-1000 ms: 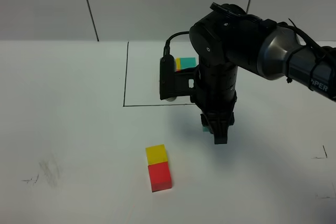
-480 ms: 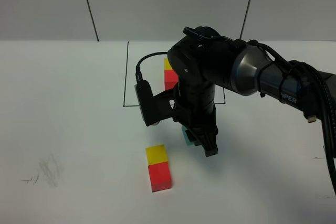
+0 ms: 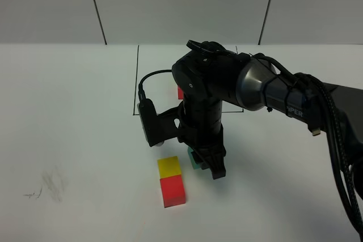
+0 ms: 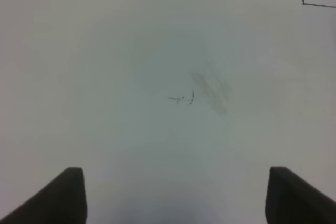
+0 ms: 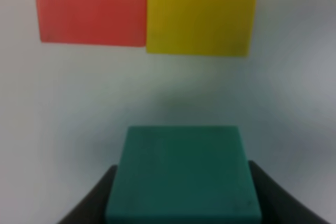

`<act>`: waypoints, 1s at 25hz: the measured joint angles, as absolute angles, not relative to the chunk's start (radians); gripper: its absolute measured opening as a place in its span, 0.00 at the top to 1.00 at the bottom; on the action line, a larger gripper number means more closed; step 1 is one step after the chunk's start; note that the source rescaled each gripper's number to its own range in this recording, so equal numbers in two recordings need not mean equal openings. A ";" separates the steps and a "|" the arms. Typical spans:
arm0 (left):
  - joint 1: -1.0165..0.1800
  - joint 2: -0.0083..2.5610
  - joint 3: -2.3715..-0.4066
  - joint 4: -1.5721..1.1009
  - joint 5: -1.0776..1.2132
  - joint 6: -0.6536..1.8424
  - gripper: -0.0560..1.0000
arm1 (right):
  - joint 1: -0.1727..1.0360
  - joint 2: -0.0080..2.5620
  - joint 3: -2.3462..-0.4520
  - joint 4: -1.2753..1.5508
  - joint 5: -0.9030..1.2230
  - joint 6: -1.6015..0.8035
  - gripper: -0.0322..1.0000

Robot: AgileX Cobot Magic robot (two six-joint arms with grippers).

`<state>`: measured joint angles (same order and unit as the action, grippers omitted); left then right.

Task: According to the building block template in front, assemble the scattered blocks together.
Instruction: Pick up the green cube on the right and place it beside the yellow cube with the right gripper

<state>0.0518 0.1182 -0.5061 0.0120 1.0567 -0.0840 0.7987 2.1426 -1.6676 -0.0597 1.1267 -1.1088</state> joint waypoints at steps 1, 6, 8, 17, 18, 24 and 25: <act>0.052 0.118 -0.506 0.012 1.057 -0.084 0.00 | 0.799 2.151 -1.680 -0.058 1.137 -1.105 0.49; 0.052 0.118 -0.506 0.012 1.057 -0.084 0.00 | 0.804 2.174 -1.740 -0.051 1.172 -1.099 0.49; 0.052 0.118 -0.506 0.012 1.057 -0.084 0.00 | 0.805 2.174 -1.743 -0.045 1.177 -1.091 0.49; 0.052 0.118 -0.506 0.012 1.057 -0.084 0.00 | 0.806 2.216 -1.745 -0.016 1.196 -1.077 0.49; 0.052 0.118 -0.506 0.012 1.057 -0.084 0.00 | 0.806 2.219 -1.745 -0.011 1.193 -1.077 0.49; 0.052 0.118 -0.506 0.012 1.057 -0.084 0.00 | 0.806 2.229 -1.745 0.000 1.170 -1.077 0.49; 0.052 0.118 -0.506 0.012 1.057 -0.084 0.00 | 0.806 2.229 -1.745 0.000 1.168 -1.077 0.49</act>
